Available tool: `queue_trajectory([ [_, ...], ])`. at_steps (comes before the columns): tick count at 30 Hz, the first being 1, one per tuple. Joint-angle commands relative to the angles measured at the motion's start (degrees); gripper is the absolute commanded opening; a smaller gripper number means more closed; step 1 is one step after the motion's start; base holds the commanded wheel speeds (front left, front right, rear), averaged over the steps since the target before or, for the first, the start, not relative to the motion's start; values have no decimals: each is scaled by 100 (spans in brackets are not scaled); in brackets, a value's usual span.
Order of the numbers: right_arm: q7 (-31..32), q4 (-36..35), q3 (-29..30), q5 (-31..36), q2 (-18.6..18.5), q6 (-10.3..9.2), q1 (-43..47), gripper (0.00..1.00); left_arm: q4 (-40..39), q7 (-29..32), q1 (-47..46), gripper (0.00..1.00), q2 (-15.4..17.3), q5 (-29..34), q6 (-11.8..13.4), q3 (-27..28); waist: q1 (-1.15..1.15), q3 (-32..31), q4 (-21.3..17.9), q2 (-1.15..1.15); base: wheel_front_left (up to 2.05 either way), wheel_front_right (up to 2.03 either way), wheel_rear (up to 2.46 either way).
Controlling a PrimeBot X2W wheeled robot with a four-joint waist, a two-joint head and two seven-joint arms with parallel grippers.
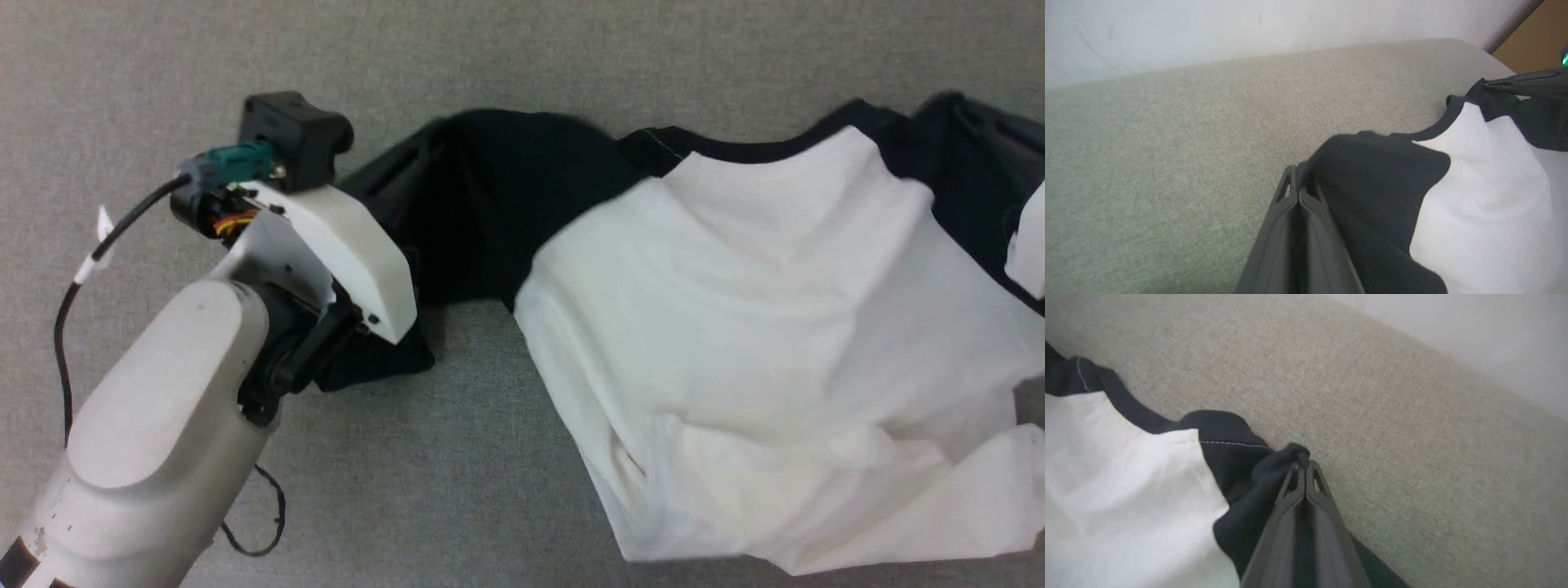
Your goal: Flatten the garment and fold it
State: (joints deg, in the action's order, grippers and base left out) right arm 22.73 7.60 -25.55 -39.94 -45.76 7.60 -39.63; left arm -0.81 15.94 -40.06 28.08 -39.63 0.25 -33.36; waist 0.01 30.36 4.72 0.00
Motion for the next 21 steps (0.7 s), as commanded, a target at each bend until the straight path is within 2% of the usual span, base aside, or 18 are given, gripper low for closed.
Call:
queue_trajectory([
  [1,-230,20,144,-43,133,-11,-93,0,0,-192,-59,0,-55,45,65,98,-1,-248,-117,0,0,0,0],
  [6,-1005,23,715,32,583,-11,-86,0,-66,-780,-96,0,-123,191,258,363,-1,-650,-261,0,0,0,0],
  [10,-1310,-82,1074,271,864,-11,-132,0,-146,-985,-222,0,-103,337,445,523,-1,-972,-380,0,0,0,0],
  [15,-1390,-190,1377,575,1265,-11,-391,0,-169,-964,-620,0,-19,577,628,636,-1,-1344,-537,0,0,0,0],
  [21,-1196,-140,1441,862,1684,-11,-943,0,84,-708,-1367,0,-79,688,742,715,-1,-1743,-694,0,0,0,0],
])
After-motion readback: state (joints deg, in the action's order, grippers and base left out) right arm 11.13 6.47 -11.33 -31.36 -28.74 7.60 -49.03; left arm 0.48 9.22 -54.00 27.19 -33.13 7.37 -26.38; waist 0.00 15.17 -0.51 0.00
